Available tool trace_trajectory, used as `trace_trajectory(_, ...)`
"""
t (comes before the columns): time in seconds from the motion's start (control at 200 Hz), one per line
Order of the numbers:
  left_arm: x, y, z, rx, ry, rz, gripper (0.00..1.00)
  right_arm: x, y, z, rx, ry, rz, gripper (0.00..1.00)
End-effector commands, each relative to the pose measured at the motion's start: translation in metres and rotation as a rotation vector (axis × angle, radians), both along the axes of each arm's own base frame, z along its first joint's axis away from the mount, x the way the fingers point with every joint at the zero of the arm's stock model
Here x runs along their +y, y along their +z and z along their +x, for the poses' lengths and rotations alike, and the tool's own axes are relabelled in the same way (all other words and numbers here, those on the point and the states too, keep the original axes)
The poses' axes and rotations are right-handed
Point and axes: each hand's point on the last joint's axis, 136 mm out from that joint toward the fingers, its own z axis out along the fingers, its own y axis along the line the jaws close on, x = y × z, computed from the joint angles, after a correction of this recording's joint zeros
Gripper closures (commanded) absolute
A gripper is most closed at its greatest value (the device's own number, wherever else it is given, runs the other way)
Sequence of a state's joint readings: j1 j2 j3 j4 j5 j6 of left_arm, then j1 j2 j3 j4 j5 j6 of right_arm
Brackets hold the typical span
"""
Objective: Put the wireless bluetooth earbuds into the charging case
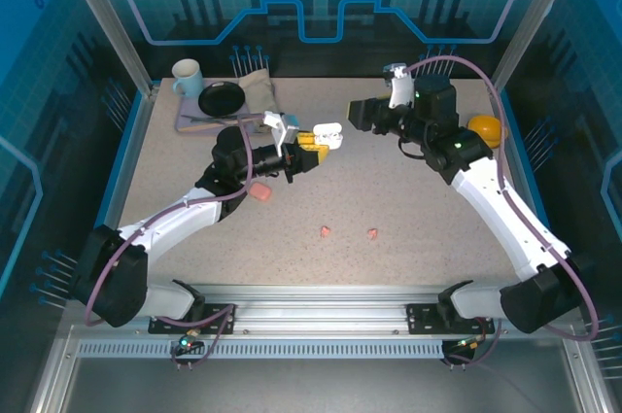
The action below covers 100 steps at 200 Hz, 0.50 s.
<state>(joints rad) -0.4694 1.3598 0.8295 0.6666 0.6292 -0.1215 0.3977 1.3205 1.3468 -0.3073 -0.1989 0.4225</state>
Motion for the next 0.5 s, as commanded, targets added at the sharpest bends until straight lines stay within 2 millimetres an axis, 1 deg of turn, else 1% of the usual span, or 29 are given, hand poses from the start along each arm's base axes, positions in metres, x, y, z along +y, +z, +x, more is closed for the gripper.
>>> trace_trajectory(0.0, 0.0, 0.014, -0.01, -0.114, -0.045, -0.016, 1.0, 0.005, 0.008, -0.002, 0.056, 0.052, 0.072, 0.36)
trace_trajectory(0.155, -0.003, 0.01, -0.017, -0.128, -0.093, -0.004, 1.0, 0.018, 0.004, -0.003, 0.123, 0.137, 0.111, 0.36)
trace_trajectory(0.365, -0.006, 0.005, -0.015, -0.107, -0.105, 0.005, 1.0, 0.04, -0.001, -0.002, 0.196, 0.247, 0.183, 0.36)
trace_trajectory(0.495, -0.008, 0.003, -0.011, -0.087, -0.105, 0.006, 1.0, 0.053, -0.003, -0.004, 0.215, 0.289, 0.192, 0.37)
